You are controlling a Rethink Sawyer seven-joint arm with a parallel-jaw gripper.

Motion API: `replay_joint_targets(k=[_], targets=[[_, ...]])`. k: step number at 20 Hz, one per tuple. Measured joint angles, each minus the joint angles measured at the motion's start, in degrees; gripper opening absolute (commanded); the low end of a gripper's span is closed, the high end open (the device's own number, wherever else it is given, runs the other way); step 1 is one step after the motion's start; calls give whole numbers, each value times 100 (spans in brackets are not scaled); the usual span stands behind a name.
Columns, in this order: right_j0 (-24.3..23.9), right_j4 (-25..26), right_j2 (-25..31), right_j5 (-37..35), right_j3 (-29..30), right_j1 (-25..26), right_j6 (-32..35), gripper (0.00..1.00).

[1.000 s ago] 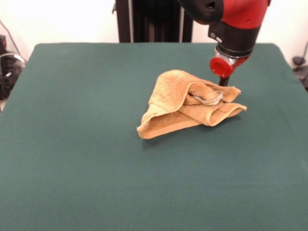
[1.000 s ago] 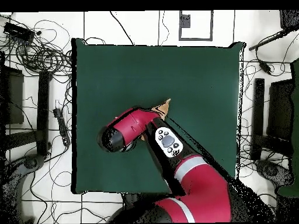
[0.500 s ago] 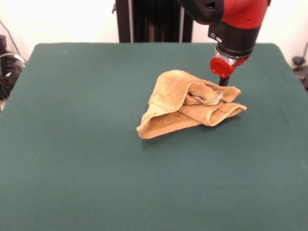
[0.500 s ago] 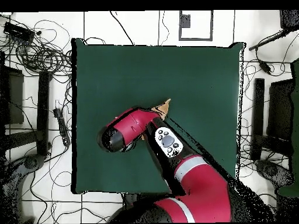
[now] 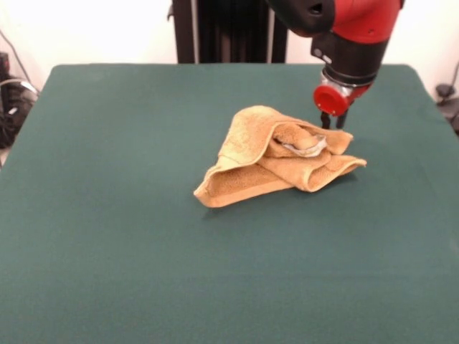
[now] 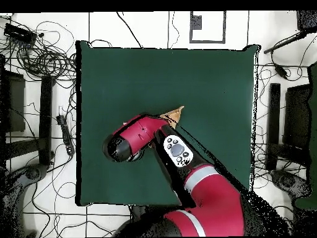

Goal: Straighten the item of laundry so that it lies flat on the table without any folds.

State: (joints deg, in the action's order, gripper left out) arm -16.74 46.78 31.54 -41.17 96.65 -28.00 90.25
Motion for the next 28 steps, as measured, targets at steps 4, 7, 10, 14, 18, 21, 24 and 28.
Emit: replay_joint_targets(k=[4,7,10,14,18,21,24,28], targets=[[-1,0,0,0,0,4,0,100],[-1,2,0,0,0,3,0,100],[-1,4,0,0,0,3,0,100],[0,2,0,0,0,-4,0,100],[-5,-41,5,-1,11,-116,0,100],[-28,-120,17,0,51,-314,0,100],[-47,-185,20,-1,86,-499,0,100],[-74,-333,31,-1,112,-806,0,100]])
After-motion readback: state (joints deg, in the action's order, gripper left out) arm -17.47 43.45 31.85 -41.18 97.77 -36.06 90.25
